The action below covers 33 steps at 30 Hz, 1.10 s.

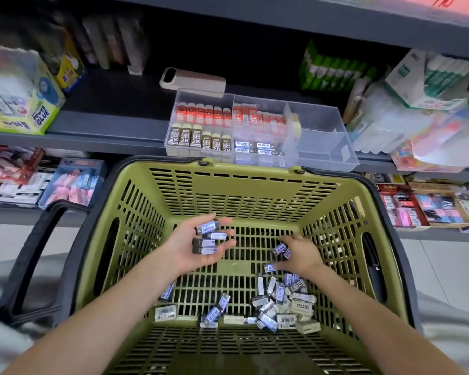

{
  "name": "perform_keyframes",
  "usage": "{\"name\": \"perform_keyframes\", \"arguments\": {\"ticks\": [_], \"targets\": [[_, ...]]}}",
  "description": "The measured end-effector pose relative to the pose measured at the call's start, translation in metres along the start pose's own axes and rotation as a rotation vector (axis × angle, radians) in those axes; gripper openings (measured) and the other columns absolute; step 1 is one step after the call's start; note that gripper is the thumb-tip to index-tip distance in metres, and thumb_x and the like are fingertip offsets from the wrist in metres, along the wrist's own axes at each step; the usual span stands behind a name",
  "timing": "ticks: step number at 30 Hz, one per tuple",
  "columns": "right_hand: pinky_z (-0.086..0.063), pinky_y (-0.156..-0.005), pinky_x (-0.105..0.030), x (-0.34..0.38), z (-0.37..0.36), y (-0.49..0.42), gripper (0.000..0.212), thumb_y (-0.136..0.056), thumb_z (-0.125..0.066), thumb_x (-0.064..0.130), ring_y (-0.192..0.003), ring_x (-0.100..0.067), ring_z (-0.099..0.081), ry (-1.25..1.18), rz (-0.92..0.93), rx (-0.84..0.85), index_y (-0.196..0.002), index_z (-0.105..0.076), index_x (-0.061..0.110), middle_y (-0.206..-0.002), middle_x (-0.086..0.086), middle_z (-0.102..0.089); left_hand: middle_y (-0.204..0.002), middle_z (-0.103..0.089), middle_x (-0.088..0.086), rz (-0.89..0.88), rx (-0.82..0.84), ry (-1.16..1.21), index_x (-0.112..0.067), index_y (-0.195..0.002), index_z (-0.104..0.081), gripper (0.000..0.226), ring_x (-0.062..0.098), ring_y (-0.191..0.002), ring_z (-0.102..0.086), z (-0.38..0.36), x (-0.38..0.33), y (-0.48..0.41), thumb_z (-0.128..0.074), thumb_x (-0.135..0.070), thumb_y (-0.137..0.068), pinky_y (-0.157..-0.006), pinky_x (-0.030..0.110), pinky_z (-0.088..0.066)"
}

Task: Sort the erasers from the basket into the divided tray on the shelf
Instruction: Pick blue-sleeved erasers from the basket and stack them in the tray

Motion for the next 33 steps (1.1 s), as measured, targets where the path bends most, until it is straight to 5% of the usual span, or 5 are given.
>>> {"name": "perform_keyframes", "arguments": {"ticks": [14,19,26,30,33], "targets": [[-0.051,-0.082,-0.037,0.058,-0.030,0.016,0.050,-0.095,-0.042,0.045,-0.107,-0.025,-0.053,0.440,0.578,-0.009,-0.130,-0.044,0.010,-0.131,-0.010,-0.046,-0.097,-0.072,0.018,0.000,-0.034,-0.002,-0.006,-0.093,-0.076,0.033,0.033,-0.081,-0.071,0.011,0.001,-0.009,-0.068,-0.026,-0.069,-0.057,0.033,-0.058],[-0.048,-0.060,-0.019,0.064,0.005,0.017,0.041,-0.088,-0.047,0.053,-0.072,-0.009,-0.058,0.122,0.450,-0.197,-0.101,-0.060,0.016,-0.091,0.003,-0.063,-0.103,-0.071,0.021,0.051,-0.075,-0.060,-0.007,-0.096,-0.076,0.034,0.038,-0.089,-0.069,0.020,0.017,-0.012,-0.069,-0.026,-0.069,-0.069,0.048,-0.058],[-0.028,-0.053,-0.001,0.149,0.058,0.064,0.050,-0.078,-0.054,0.061,-0.059,0.010,-0.044,-0.275,0.754,-0.365,-0.109,-0.063,0.022,-0.092,0.012,-0.065,-0.092,-0.071,0.023,0.178,-0.011,-0.009,0.003,-0.078,-0.075,0.036,0.036,-0.079,-0.070,0.018,0.043,-0.013,-0.076,-0.032,-0.071,-0.067,0.050,-0.057],[-0.045,-0.051,-0.017,0.118,0.055,0.045,0.044,-0.087,-0.045,0.058,-0.057,0.000,-0.052,-0.446,0.499,-0.321,-0.101,-0.062,0.021,-0.075,0.010,-0.062,-0.087,-0.070,0.021,0.155,0.009,0.013,0.000,-0.083,-0.076,0.024,0.031,-0.071,-0.069,0.018,0.040,-0.010,-0.073,-0.021,-0.073,-0.047,0.030,-0.054],[-0.047,-0.050,-0.019,0.088,0.012,0.024,0.037,-0.088,-0.048,0.055,-0.056,-0.006,-0.052,-0.080,0.253,-0.131,-0.090,-0.058,0.019,-0.070,0.008,-0.057,-0.094,-0.069,0.020,0.120,0.008,-0.004,-0.001,-0.085,-0.075,0.021,0.030,-0.071,-0.067,0.017,0.034,-0.010,-0.067,-0.019,-0.077,-0.041,0.026,-0.050]]}}
Point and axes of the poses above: each hand's wrist, its own y-axis away from the middle knuckle, its own z-axis out of the back of the hand, x = y × z, the point moved 10 cm from there along -y, towards the middle knuckle
